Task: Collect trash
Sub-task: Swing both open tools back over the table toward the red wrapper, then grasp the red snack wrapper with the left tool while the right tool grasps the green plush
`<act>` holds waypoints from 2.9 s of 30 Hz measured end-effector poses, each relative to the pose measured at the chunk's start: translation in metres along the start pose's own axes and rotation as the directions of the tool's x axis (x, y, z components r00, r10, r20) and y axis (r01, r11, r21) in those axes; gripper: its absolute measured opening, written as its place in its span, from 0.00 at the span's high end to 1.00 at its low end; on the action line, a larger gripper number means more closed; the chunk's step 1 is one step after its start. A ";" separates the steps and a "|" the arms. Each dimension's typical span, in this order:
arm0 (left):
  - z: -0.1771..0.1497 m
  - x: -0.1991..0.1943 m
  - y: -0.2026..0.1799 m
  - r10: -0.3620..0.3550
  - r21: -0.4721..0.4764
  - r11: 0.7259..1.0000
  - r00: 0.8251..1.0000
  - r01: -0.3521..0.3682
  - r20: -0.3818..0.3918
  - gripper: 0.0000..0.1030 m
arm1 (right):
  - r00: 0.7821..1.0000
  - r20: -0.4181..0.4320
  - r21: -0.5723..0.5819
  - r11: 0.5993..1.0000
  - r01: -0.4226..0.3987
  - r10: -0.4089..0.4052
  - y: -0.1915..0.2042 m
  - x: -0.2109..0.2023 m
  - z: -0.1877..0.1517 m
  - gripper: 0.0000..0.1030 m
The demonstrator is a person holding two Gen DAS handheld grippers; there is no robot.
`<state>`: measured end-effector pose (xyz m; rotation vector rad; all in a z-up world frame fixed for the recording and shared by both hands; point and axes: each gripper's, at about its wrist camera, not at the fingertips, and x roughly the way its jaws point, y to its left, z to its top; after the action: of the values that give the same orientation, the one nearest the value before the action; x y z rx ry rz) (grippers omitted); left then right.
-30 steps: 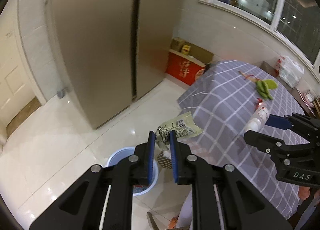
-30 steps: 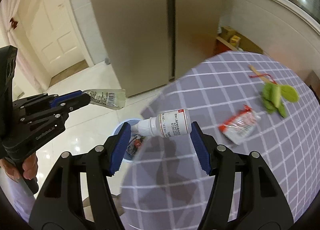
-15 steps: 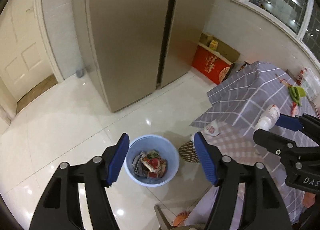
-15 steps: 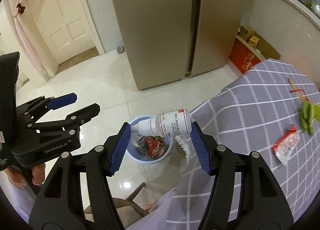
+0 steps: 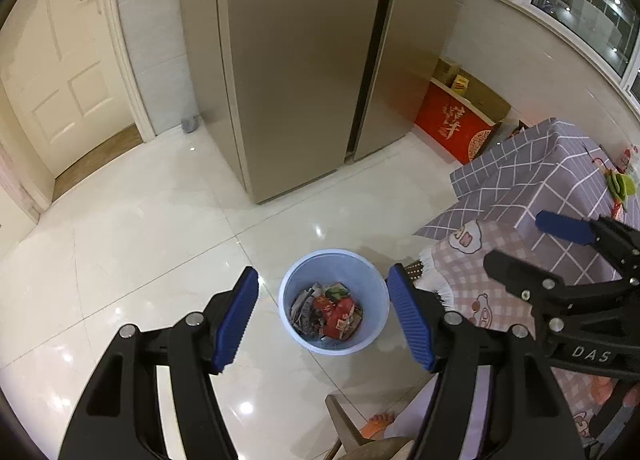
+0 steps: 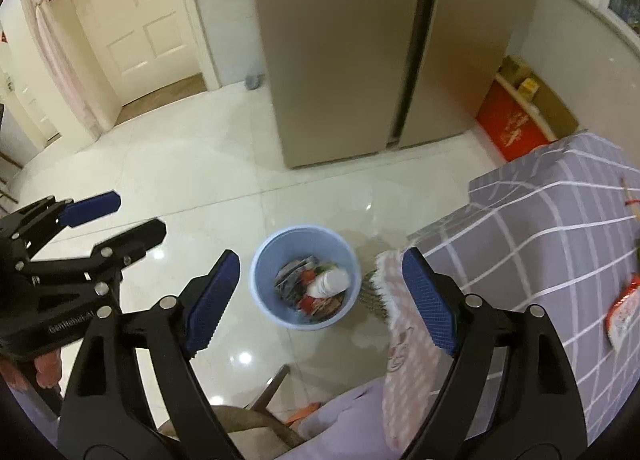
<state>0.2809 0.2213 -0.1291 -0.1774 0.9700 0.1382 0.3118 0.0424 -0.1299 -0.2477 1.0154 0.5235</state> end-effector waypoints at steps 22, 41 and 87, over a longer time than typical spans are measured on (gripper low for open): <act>-0.001 -0.035 -0.026 0.015 0.044 0.999 0.998 -0.018 0.060 0.36 | 0.997 0.061 0.052 0.998 -0.047 0.044 -0.024 -0.042 -0.012 0.20; 0.004 -0.077 -0.123 -0.085 0.194 0.979 0.984 0.054 0.156 0.36 | 0.985 0.170 0.164 0.986 0.009 -0.037 -0.080 -0.105 -0.043 0.20; 0.018 0.009 -0.364 -0.257 0.443 0.852 0.960 0.280 -0.113 0.35 | 0.953 0.036 0.475 0.844 0.248 -0.300 -0.272 -0.149 -0.141 0.20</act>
<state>0.3717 -0.1295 -0.0942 0.1200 0.9913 -0.3561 0.2872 -0.2944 -0.0857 0.0684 0.9491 0.0194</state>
